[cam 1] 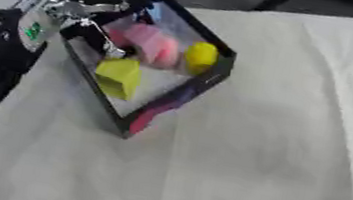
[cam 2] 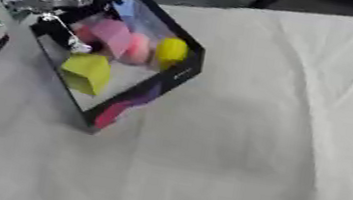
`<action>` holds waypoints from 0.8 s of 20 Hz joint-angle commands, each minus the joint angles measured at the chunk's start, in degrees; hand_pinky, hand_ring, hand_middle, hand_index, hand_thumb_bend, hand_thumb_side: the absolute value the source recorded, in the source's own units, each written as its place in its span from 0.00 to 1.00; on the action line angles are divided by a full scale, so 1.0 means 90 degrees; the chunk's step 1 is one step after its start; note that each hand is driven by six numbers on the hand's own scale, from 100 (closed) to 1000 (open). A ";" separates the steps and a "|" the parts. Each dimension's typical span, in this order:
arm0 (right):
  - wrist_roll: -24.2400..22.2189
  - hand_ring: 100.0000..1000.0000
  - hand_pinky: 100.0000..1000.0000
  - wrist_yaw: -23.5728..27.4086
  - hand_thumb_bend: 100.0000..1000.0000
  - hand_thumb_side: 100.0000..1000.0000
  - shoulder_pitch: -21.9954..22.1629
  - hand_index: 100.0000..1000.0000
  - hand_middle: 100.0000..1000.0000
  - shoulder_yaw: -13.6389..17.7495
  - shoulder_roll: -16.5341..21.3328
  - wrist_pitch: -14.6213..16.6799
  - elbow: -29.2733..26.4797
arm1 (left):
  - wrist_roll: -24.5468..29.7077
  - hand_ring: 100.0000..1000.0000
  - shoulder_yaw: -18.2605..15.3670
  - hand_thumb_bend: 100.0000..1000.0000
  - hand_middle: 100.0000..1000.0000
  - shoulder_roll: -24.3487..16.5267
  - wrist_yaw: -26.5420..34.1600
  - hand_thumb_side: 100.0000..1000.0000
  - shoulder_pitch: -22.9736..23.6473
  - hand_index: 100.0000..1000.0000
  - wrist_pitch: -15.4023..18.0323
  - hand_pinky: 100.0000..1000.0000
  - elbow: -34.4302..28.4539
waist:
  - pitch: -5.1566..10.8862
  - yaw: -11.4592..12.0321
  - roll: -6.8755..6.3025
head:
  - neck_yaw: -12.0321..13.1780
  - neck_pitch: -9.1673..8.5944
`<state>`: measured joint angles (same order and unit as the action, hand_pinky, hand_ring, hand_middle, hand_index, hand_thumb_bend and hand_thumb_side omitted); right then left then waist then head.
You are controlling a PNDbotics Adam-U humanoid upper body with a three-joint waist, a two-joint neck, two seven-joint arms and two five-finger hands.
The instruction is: Pick up objects on the table and place them in the box.
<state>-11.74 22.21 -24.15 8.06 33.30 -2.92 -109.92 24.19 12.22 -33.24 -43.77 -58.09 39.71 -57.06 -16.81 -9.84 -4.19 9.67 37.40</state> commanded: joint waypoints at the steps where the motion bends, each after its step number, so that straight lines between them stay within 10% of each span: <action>1: -0.0006 0.56 0.90 0.0024 0.00 0.47 -0.0029 0.81 0.55 0.0040 0.0114 -0.0003 -0.0131 | 0.0108 0.97 -0.0094 0.32 0.88 -0.0126 0.0002 1.00 -0.0092 0.99 0.0202 0.94 -0.0158 | 0.0064 0.0016 -0.0048 | -0.0006 -0.0029; 8: 0.0035 0.56 0.90 0.0035 0.00 0.47 0.0056 0.81 0.55 0.0071 0.0126 0.0004 -0.0120 | -0.0116 0.95 -0.0117 0.00 0.88 -0.0273 0.0858 1.00 0.0166 1.00 0.0049 0.93 -0.0592 | 0.0163 0.0143 -0.0012 | -0.0053 0.0071; 9: 0.0047 0.56 0.90 0.0036 0.00 0.47 0.0077 0.81 0.55 0.0080 0.0131 0.0006 -0.0119 | -0.0172 0.94 -0.0138 0.00 0.87 -0.0323 0.1175 0.87 0.0266 0.99 -0.0033 0.92 -0.0790 | 0.0182 0.0172 -0.0006 | -0.0073 0.0090; 12: 0.0098 0.56 0.90 0.0038 0.00 0.47 0.0137 0.81 0.55 0.0116 0.0140 0.0013 -0.0122 | -0.0157 0.87 -0.0217 0.00 0.82 -0.0506 0.2712 0.49 0.0714 0.92 -0.0611 0.88 -0.1683 | 0.0225 0.0265 0.0008 | -0.0153 0.0134; 16: 0.0189 0.56 0.90 0.0050 0.00 0.47 0.0217 0.81 0.55 0.0178 0.0119 0.0015 -0.0134 | -0.0039 0.82 -0.0837 0.00 0.78 -0.0626 0.5584 0.51 0.1552 0.91 -0.2037 0.87 -0.3555 | 0.0278 0.0474 0.0070 | -0.0407 0.0184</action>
<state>-10.40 22.26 -21.81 8.84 33.30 -2.87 -109.95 23.57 6.96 -36.42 -0.64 -43.53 24.89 -83.62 -16.60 -5.37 -4.17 6.65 38.79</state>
